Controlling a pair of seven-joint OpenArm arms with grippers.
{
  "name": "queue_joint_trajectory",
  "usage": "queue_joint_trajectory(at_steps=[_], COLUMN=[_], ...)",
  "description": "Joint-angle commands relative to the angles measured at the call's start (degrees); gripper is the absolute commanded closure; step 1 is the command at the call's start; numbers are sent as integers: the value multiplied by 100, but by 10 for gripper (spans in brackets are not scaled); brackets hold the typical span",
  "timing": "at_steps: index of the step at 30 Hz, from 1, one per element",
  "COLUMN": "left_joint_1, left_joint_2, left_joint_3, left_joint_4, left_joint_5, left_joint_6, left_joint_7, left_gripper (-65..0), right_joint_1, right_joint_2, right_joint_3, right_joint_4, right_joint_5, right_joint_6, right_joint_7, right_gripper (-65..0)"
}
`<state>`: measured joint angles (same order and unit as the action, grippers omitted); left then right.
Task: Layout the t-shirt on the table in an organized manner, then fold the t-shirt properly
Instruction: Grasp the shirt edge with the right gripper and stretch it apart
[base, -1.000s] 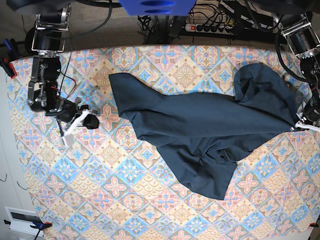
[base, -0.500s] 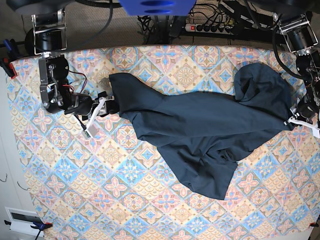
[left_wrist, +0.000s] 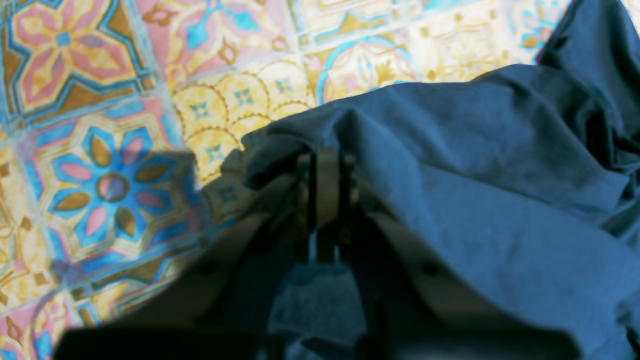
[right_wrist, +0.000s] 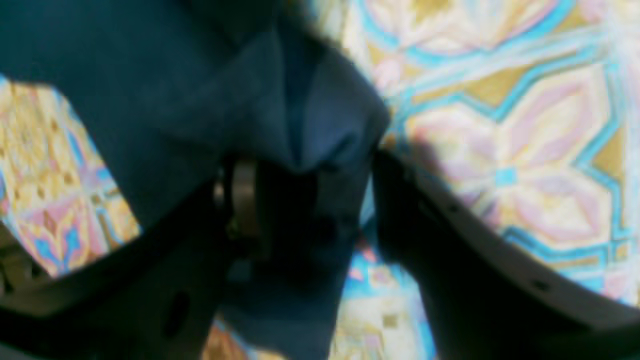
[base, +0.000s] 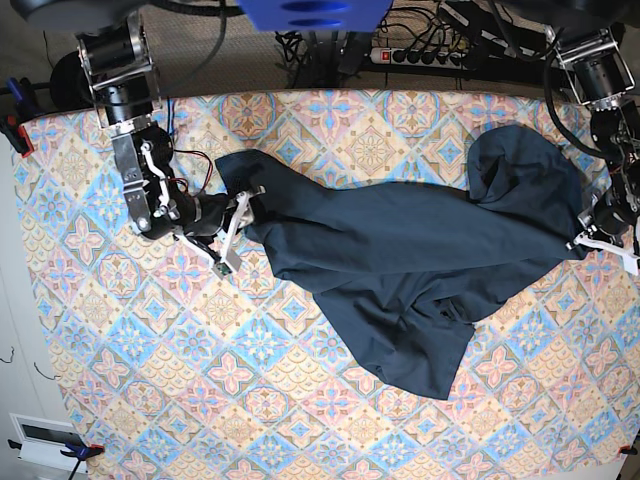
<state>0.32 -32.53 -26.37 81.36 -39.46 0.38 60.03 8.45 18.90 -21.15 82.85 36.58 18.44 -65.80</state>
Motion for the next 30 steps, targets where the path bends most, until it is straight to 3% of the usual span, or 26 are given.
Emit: queue_joint_trajectory(at_steps=[1, 7, 9, 12, 13, 18, 22, 28, 30], left_joint_1=[-80, -80, -80, -80, -80, -80, 34, 69, 69], left_joint_2=[-153, -153, -153, -153, -153, -153, -144, -188, -188], left_joint_3=[-40, -40, -40, -40, -40, -40, -22, 505, 663], left_joint_4=[88, 88, 88, 88, 88, 88, 106, 114, 123], left_joint_5=[-67, -67, -67, -67, -67, -67, -76, -93, -93], left_joint_6=[-16, -16, -16, -16, -16, -16, -25, -34, -34], left_joint_7=[-82, -82, -82, -82, -82, -82, -73, -73, -73], left_gripper=[0, 0, 0, 0, 0, 0, 0, 0, -56], right_joint_1=[83, 83, 65, 65, 65, -190, -454, -410, -410], right_joint_2=[67, 67, 67, 58, 84, 102, 119, 383, 409], right_joint_3=[-44, -466, -474, -448, -404, 748, 1794, 2585, 2770], right_joint_4=[62, 106, 106, 115, 133, 748, 1223, 1363, 1302], right_joint_5=[57, 57, 65, 118, 206, 663, 681, 681, 681], right_joint_6=[16, 16, 16, 16, 16, 16, 16, 16, 16], right_joint_7=[-9, -18, -9, 0, 0, 97, 70, -53, -53], right_gripper=[-296, -277, -210, -28, 0, -5, -6, -6, -6])
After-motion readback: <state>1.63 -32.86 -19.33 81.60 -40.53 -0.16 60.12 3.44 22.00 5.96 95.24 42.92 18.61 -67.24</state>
